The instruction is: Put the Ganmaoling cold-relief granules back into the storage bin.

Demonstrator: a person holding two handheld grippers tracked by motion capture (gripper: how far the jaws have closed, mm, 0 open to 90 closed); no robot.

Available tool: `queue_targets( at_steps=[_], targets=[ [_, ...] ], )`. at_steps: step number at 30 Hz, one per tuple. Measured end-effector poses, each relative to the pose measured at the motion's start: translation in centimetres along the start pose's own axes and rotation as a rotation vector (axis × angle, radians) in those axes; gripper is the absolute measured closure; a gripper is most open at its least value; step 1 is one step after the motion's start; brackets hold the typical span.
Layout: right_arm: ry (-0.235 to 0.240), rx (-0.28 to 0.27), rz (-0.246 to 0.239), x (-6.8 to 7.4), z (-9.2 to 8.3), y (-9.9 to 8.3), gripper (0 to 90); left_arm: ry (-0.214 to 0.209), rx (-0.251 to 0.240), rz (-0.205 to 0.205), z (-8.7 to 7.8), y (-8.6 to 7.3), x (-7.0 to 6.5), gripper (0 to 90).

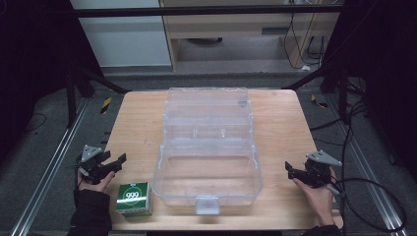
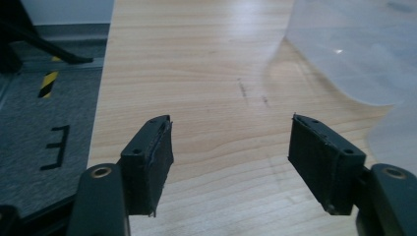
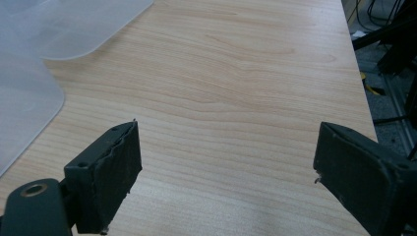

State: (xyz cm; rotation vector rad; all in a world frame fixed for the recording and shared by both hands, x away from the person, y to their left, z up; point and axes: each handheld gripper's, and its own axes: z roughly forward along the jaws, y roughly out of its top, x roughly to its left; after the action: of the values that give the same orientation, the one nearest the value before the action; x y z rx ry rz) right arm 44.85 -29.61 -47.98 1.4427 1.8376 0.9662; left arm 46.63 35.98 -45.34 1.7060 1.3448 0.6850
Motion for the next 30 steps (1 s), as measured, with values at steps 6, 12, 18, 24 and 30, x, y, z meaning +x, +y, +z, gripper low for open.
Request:
queue_targets(
  at_steps=[6,12,18,24,30],
  targets=[
    [0.006,-0.011,0.001,0.1,-0.4,0.0,10.6,-0.060,0.014,0.022,-0.9,0.7,0.0,33.9],
    [0.001,0.001,-0.015,0.2,-0.2,-0.1,9.7,-0.132,0.013,0.064,-2.2,1.7,-0.2,33.5],
    [0.000,-0.006,-0.010,0.1,-0.2,-0.2,9.2,-0.180,0.040,0.143,-2.3,2.4,-1.0,31.3],
    [0.003,-0.003,-0.010,0.1,-0.2,-0.3,8.5,-0.226,0.059,0.185,-2.7,3.0,-1.4,27.7],
    [0.004,-0.004,-0.013,0.1,-0.2,-0.3,7.9,-0.278,0.088,0.247,-3.8,4.3,-1.4,24.0]
  ],
)
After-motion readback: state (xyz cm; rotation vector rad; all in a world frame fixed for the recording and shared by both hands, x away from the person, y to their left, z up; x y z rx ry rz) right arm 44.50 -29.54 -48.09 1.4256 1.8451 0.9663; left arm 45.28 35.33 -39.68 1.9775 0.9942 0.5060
